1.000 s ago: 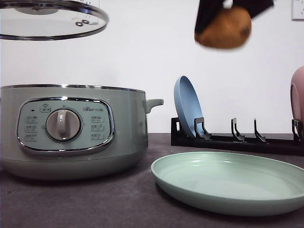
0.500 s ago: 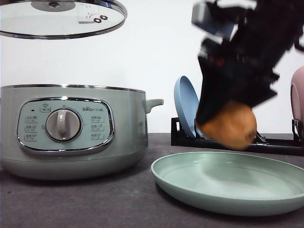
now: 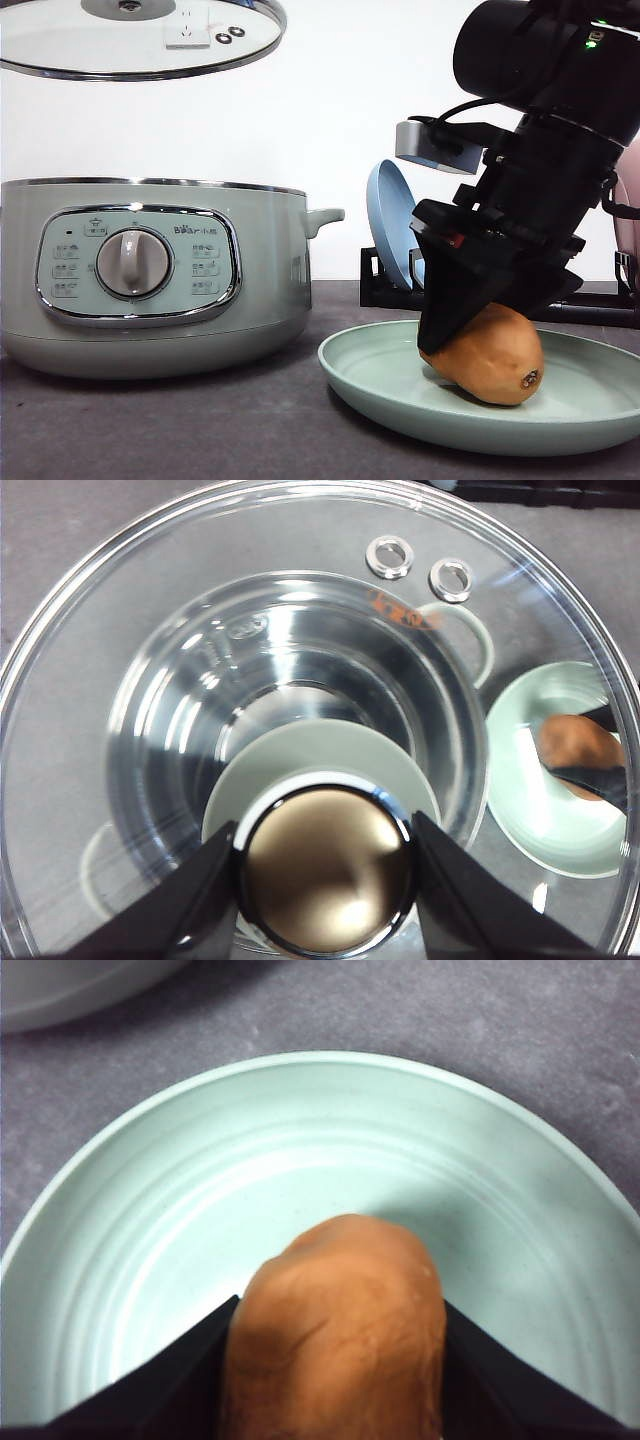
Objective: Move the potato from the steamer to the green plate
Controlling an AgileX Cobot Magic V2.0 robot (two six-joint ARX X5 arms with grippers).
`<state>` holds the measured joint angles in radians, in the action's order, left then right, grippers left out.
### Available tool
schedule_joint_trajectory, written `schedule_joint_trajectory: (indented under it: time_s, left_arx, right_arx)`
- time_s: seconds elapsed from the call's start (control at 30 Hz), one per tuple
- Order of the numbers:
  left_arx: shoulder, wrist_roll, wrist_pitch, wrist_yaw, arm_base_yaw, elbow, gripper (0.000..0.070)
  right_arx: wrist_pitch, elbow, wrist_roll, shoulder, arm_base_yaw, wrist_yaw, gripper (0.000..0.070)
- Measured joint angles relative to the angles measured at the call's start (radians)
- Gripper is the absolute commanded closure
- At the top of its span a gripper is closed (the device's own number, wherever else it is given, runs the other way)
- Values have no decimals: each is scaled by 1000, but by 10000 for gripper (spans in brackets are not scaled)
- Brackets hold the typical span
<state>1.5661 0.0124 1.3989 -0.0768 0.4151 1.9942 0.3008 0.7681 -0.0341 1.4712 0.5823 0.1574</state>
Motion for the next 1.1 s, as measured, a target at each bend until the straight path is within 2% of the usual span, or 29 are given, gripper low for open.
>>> schedule_joint_trajectory:
  time_s: [0.1, 0.3, 0.47, 0.8, 1.1]
  left_arx:
    - [0, 0, 2, 0, 9, 0, 700]
    - [0, 0, 3, 0, 24, 0, 700]
    - [0, 0, 3, 0, 26, 0, 700]
    - [33, 9, -8, 0, 26, -22, 700]
    - [129, 27, -32, 29, 21, -24, 700]
  right_arx:
    - [1, 0, -1, 0, 0, 0, 264]
    - [1, 0, -9, -5, 0, -1, 139]
    - [15, 5, -23, -72, -5, -4, 130]
    - [65, 77, -26, -321, -10, -28, 130]
    - [171, 142, -26, -501, -10, -31, 130]
